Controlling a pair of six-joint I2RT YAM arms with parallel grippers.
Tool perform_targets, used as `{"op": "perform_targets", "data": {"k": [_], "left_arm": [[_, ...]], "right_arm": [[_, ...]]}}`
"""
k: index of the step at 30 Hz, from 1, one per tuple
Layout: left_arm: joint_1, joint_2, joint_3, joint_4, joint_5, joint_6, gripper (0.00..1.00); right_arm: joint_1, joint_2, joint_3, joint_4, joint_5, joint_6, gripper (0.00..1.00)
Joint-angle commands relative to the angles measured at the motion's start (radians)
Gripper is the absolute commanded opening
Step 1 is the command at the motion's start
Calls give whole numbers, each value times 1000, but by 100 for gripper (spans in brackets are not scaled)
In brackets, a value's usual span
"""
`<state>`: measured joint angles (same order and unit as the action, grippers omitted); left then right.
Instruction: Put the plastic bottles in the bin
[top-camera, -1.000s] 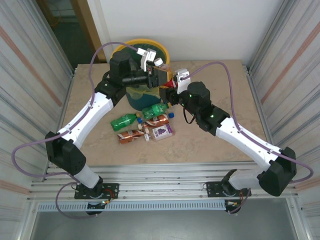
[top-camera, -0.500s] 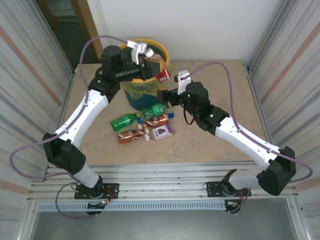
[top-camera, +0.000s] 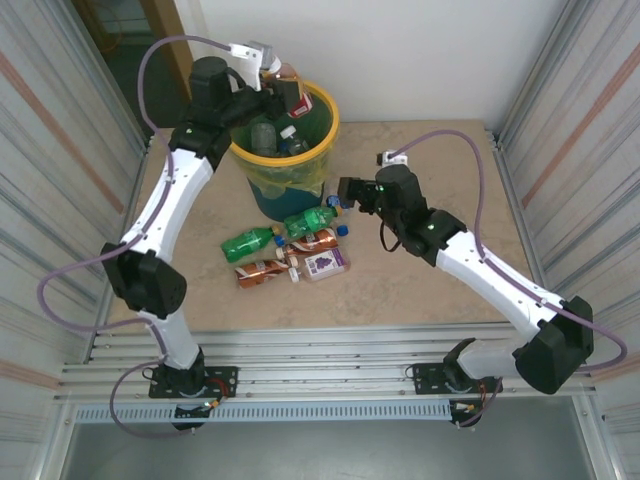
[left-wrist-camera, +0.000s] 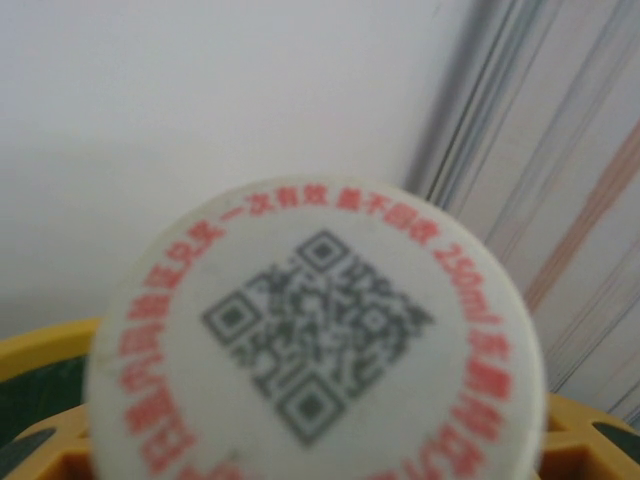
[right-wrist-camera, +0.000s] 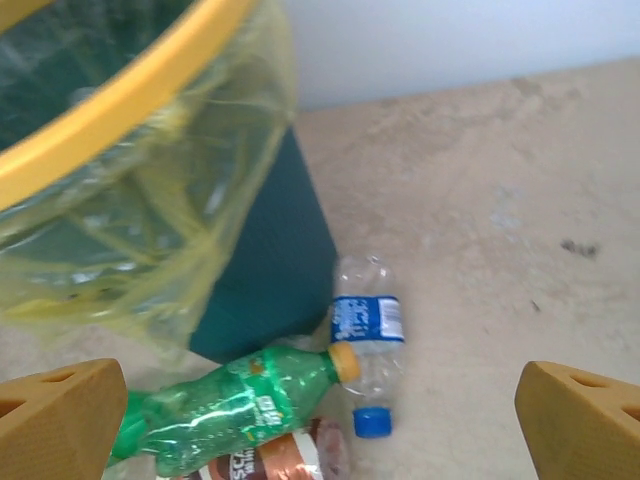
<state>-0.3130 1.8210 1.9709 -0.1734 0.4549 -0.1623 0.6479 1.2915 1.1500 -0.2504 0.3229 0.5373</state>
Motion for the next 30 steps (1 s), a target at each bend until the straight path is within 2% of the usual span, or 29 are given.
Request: {"op": "perform_targets", "data": {"k": [1,5,15,30], "left_arm": [[8,41,51,-73,-50,68,15],[8,90,70,-99,-60,93,15],[9,171,77,-141,-82,146,15],[7,245,88,-182,-91,214,23]], "right_arm": [[-36,-33,-28,-101,32,153,98],[-82,-31,-32,-163,8,225,98],[-144,18,-20,-227,-91,292,98],[-169,196,51,-282,-176,329,98]]}}
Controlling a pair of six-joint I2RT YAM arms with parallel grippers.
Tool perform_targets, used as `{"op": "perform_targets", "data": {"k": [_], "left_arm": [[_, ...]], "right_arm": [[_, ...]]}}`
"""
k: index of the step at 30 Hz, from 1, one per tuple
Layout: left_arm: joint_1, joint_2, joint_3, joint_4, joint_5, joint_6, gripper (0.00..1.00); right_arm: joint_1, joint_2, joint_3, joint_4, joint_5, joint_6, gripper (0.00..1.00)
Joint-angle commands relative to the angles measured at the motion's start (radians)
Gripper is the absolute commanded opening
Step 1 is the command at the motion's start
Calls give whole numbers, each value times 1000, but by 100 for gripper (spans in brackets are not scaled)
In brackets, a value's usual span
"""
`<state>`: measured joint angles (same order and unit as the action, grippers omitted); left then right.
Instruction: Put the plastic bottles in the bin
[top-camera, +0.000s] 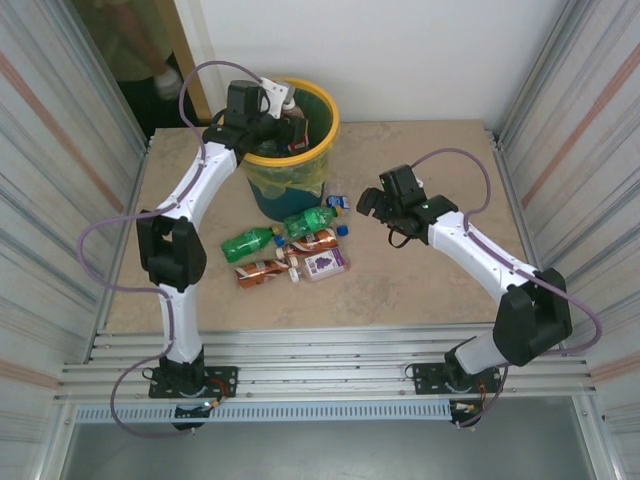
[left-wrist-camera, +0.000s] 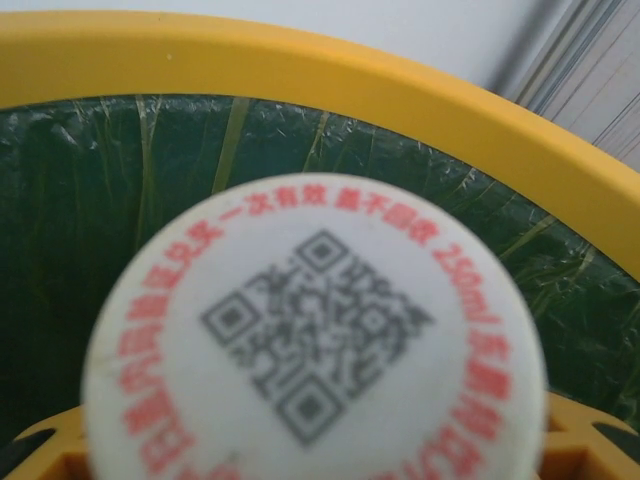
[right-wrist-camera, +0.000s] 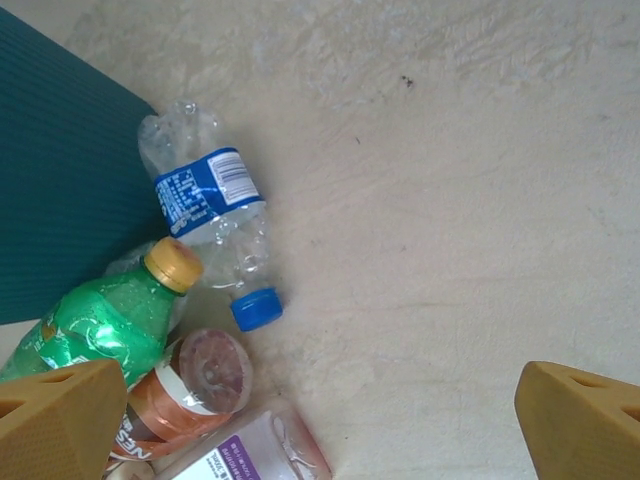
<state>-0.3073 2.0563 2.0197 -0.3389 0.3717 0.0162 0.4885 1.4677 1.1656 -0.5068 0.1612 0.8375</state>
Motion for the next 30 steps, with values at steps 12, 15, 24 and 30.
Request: {"op": "perform_targets", "data": {"k": [12,15,24,30], "left_arm": [[1,23,68,-23,-3,33,57],[1,20,73,-25,-1,30,65],[0,-15,120,-29,28,-5,76],[-1,-93,117,-23,25,-28,83]], "right_arm": [[-21,52,33,-24,-38,40,98],[-20,63,37,-17,-47,41,98],[15,51,31,-15,-54,80,98],[97,52,8,-15,-23,138,98]]}}
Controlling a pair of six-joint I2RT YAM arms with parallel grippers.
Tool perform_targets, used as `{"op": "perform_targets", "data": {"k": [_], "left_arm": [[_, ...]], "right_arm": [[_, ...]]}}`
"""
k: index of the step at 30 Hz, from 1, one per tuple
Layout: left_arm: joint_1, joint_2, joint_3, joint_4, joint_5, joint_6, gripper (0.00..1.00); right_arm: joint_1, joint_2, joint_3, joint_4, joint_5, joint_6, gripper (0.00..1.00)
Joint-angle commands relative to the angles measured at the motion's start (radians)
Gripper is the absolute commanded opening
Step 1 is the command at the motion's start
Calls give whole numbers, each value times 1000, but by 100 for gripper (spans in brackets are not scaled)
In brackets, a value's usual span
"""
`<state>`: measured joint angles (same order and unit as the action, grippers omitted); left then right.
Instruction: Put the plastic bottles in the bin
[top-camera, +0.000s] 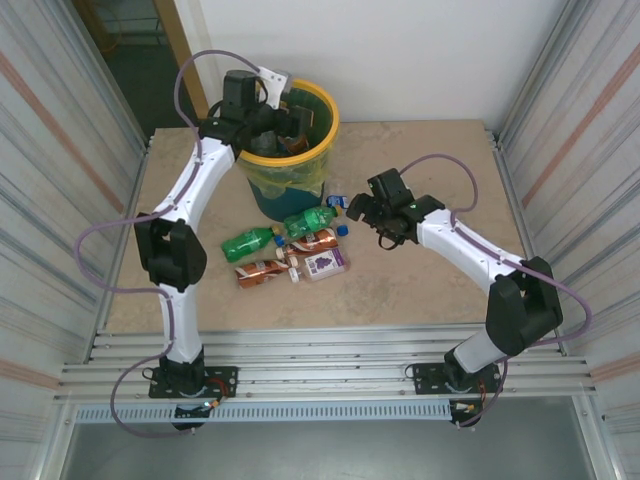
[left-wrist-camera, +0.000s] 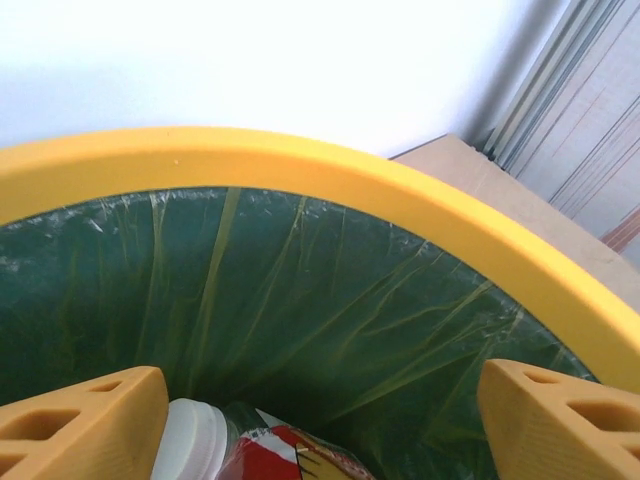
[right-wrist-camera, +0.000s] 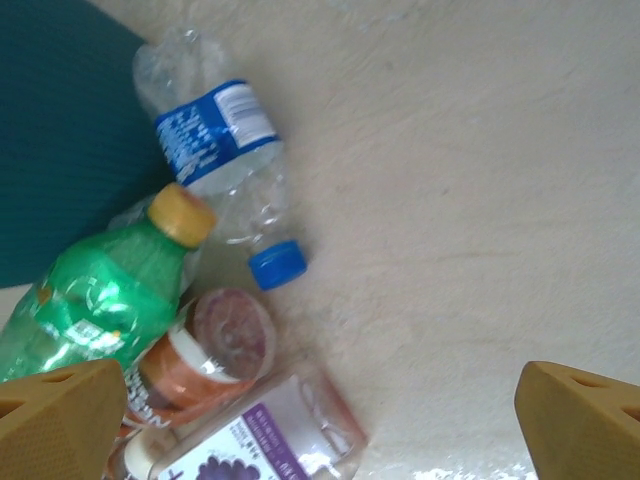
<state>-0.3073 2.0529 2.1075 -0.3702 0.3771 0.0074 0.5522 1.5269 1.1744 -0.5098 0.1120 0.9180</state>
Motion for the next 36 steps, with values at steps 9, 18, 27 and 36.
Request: {"op": "perform_targets", "data": {"k": [9,18,27,36], "left_arm": [[0,-318,-179,72,-29,-29,95],[-1,-593,-464,149,-111,-17,99],[0,-849,-775,177,-140,17,99],[-118,-978,-1108,384,-160,197,99]], "right_arm": [[87,12,-21,-10,52,91,98],[87,4,-21,-12,72,83,98],[66,-4,-29,-19,72,69,98],[14,-17,-38,-19,42,47,98]]}}
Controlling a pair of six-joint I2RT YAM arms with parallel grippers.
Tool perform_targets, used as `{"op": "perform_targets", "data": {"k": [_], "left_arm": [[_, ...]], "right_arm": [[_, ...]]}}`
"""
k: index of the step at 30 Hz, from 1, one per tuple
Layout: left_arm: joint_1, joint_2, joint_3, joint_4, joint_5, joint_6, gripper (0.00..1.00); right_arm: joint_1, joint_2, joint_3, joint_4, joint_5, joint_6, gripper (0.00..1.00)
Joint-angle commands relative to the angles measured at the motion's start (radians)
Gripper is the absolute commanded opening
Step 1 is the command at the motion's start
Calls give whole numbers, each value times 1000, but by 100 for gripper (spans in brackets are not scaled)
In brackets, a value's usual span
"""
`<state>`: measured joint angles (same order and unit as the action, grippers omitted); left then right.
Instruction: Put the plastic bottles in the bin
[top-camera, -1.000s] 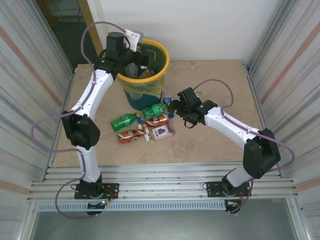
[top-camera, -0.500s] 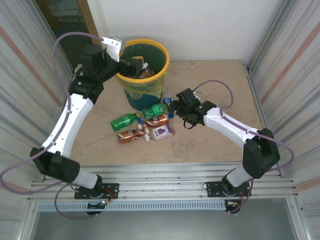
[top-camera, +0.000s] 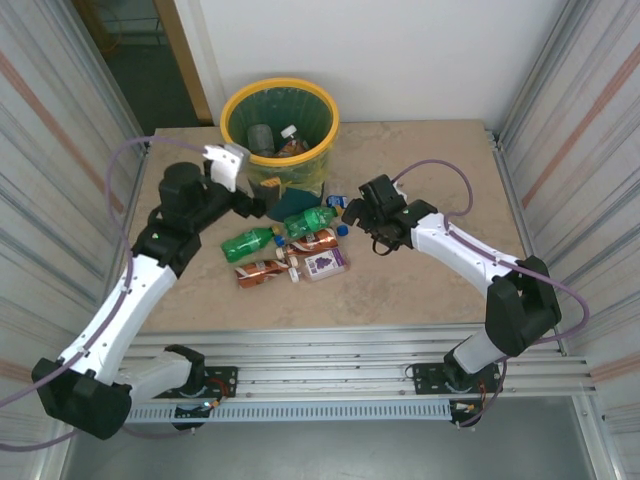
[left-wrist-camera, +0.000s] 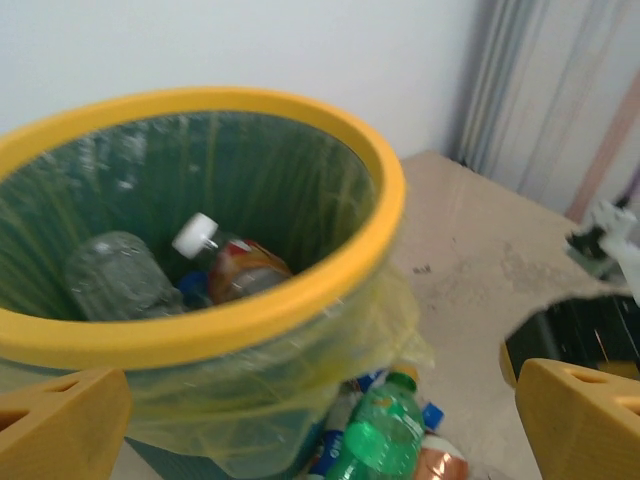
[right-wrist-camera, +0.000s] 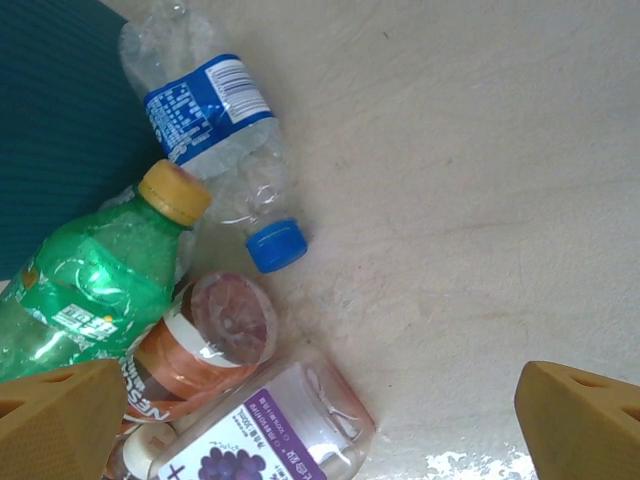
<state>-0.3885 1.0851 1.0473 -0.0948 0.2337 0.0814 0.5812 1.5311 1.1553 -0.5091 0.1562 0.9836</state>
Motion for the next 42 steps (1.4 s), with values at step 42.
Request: {"op": "perform_targets", "data": {"k": [42], "left_arm": [[-173,500,-229,452,-147,390,88]], "right_arm": [[-143,-160,-107,-59,17,-36,98]]}}
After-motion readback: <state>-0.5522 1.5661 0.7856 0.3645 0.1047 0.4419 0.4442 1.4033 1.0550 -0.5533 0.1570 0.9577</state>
